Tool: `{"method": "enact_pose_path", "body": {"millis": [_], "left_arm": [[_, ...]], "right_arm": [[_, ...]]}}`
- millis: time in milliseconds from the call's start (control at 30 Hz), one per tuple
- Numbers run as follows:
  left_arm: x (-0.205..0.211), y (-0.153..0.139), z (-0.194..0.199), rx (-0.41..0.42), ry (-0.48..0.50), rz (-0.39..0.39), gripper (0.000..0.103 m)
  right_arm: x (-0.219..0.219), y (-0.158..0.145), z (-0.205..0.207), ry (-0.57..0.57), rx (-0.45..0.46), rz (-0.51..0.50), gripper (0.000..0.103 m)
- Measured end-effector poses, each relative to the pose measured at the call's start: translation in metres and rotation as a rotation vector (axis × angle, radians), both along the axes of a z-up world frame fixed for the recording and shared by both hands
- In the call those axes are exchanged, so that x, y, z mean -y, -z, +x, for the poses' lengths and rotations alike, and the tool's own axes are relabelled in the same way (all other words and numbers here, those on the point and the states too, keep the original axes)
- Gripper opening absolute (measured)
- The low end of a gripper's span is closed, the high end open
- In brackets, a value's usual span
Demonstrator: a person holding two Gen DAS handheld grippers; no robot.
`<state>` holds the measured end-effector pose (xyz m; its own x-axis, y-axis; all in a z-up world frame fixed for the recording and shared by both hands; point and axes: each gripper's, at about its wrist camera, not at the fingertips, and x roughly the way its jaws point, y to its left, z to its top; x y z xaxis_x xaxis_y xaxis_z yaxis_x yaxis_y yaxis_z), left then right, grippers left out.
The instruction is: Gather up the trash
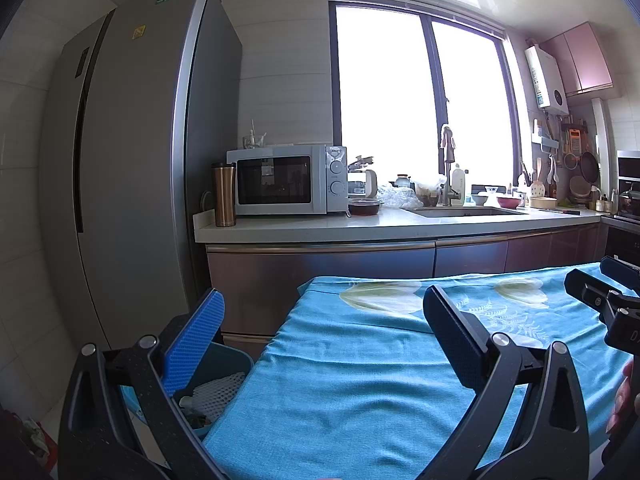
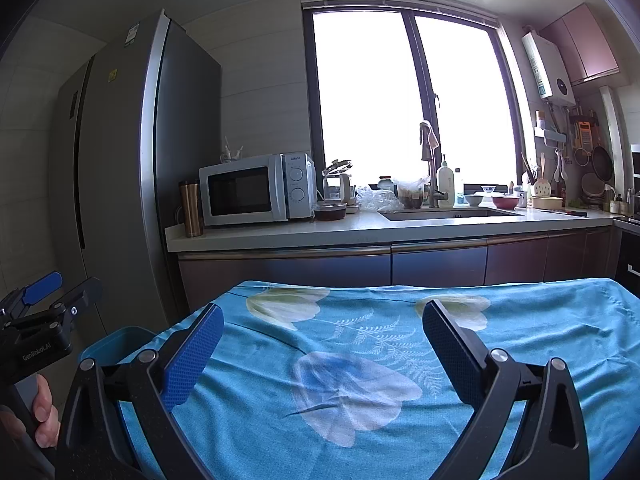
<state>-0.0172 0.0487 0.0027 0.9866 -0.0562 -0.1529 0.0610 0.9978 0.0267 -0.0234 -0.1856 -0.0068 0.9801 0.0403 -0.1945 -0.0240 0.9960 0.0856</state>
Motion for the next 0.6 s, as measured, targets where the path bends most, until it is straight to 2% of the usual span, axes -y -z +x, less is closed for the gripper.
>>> {"method": "enact_pose_path", "body": {"millis": [600], "left_arm": [[0.0053,0.0054,0.0007,-0.007,0.028,0.02,0.098]], "right_arm": [[0.0011,0.0022,-0.001,0.006,-0.006,0.014,0.096]]}}
